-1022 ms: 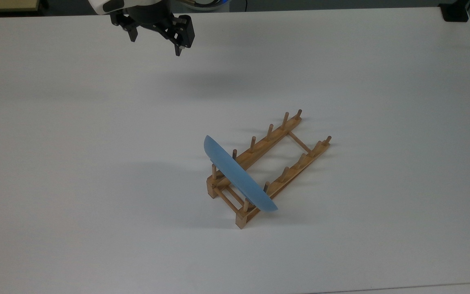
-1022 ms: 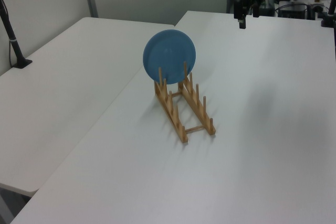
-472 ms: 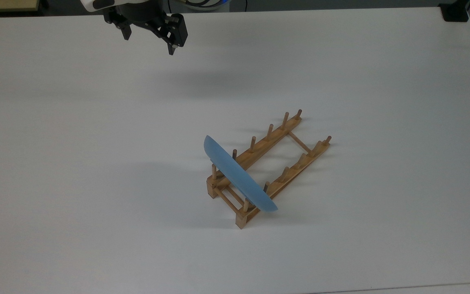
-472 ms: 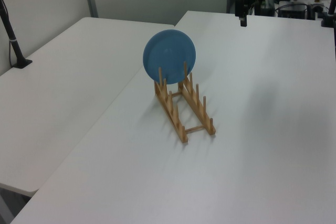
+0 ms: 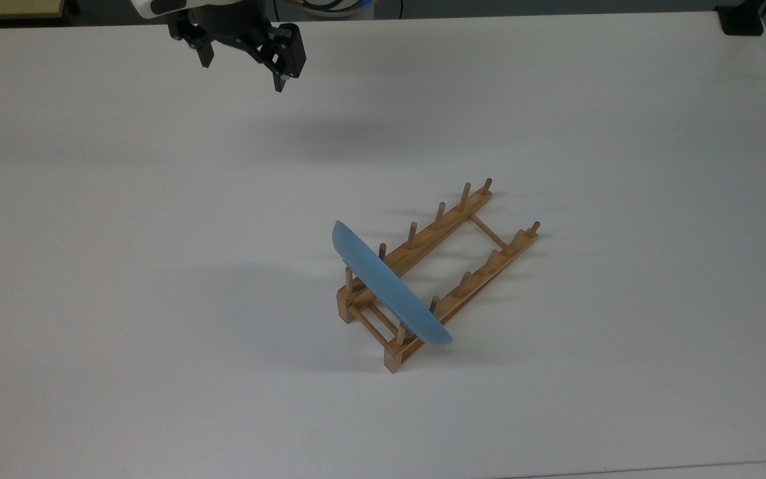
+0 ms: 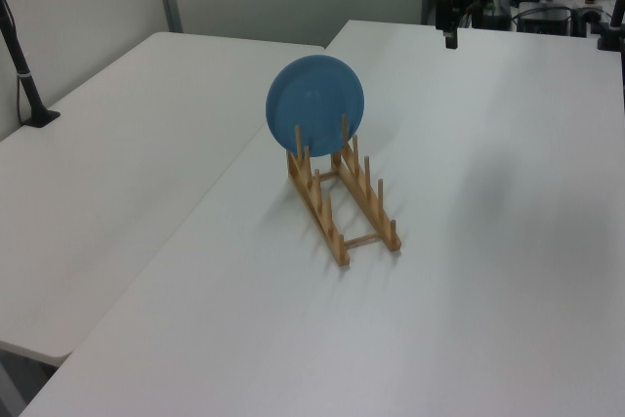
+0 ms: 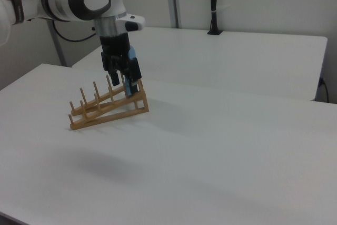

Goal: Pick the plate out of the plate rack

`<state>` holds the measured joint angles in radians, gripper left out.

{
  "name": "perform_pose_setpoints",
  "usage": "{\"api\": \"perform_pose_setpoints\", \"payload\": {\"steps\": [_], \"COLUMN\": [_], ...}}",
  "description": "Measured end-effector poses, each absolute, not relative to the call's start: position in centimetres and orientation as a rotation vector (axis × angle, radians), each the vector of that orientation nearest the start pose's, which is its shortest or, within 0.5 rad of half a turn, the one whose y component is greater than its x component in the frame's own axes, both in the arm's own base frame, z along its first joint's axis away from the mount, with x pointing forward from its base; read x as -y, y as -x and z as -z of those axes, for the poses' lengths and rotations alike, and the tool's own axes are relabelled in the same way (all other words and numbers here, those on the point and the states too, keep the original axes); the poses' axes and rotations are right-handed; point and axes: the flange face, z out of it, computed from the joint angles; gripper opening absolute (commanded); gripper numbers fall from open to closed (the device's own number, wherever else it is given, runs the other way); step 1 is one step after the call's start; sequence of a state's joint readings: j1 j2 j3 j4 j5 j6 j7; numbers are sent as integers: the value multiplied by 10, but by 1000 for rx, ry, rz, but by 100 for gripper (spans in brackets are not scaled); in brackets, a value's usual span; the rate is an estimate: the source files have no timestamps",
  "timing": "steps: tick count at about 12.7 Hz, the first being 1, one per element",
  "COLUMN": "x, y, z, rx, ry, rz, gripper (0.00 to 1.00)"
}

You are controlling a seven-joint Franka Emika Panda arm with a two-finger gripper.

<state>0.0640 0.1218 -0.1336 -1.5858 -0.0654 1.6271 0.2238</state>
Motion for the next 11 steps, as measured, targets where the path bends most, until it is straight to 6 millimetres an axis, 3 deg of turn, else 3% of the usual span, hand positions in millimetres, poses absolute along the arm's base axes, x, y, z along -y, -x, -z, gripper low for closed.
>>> {"api": "perform_pose_setpoints", "payload": {"steps": [2,4,5,7,8,10,11], "x": [37,7,-6,-28,-43,-67,-86], "y": [-605,-622,-627,-641,-650,-666,-676], "z": [-549,-550,-562,-590,-594,-584,-566], "rx": [-426,-334,-294,-186,-111,35,144], "ry": [3214,3240,3249,3228,3220,3266,3299], "rz": [-9,121,193,470,624,793,849], "gripper": [100,100,100,85,80,69,66]}}
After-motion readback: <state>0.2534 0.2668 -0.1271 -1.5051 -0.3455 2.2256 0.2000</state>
